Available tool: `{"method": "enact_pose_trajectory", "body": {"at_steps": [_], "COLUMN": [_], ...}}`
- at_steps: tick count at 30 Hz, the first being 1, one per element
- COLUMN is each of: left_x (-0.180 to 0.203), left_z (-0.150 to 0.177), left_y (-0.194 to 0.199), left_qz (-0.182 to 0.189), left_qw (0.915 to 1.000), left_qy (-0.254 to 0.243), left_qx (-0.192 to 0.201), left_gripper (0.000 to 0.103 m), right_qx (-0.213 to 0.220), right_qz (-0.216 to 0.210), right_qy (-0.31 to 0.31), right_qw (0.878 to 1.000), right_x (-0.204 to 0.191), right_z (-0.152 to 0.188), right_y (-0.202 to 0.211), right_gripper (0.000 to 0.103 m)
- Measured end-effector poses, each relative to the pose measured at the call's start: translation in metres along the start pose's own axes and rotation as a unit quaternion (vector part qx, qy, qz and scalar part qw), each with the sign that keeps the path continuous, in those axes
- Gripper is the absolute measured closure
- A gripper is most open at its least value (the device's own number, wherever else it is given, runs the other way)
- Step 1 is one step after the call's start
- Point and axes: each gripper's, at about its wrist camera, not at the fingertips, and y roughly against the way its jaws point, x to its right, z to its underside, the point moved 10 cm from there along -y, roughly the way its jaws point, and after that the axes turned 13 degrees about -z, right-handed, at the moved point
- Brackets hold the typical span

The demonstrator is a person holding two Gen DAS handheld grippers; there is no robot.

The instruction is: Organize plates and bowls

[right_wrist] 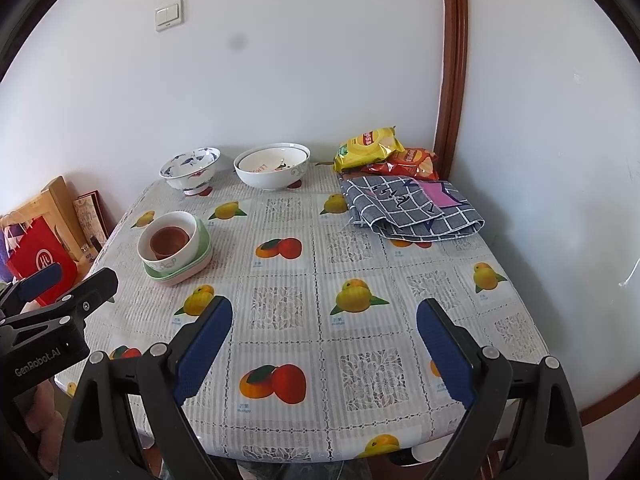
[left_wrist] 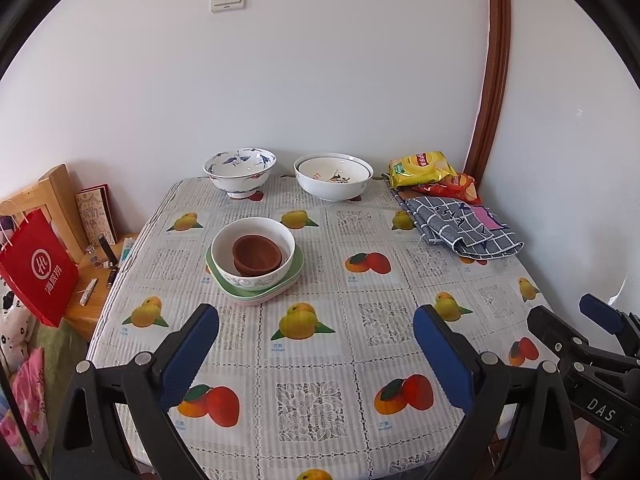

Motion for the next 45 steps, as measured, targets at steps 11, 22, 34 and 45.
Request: {"method": "enact_pose_trajectory", "body": {"at_steps": [11, 22, 34, 45], "left_x": [0.0011, 0.0029, 0.0021, 0.0014], "left_z": [0.0006, 0.0017, 0.0019, 0.0018], "left_y": [-0.0003, 0.0011, 0.0007, 0.0000], "left_qz": [0.000, 0.000, 0.000, 0.000], "left_qw": [1.0000, 1.0000, 1.0000, 1.0000], "left_qy": [-0.001, 0.000, 0.001, 0.003], "left_qx": [0.000, -0.001, -0.002, -0.004], "left_gripper": [0.004, 0.004, 0.004, 0.004], "right_qx": [0.003, 0.001, 0.000, 0.004], "right_qz": [-0.002, -0.002, -0.001, -0.003], "right_qy": [-0.003, -0.004, -0.004, -0.003], "right_qw": [1.000, 1.000, 1.000, 1.000], "right_x": [0.0013, 0.0012, 0.0013, -0.0009], "right_z": [-0.0014, -0.0010, -0.0009, -0.0017], "right_y": [0.0024, 0.0026, 0.0022, 0.0026], "right_gripper": [0.010, 0.010, 0.010, 0.010]}}
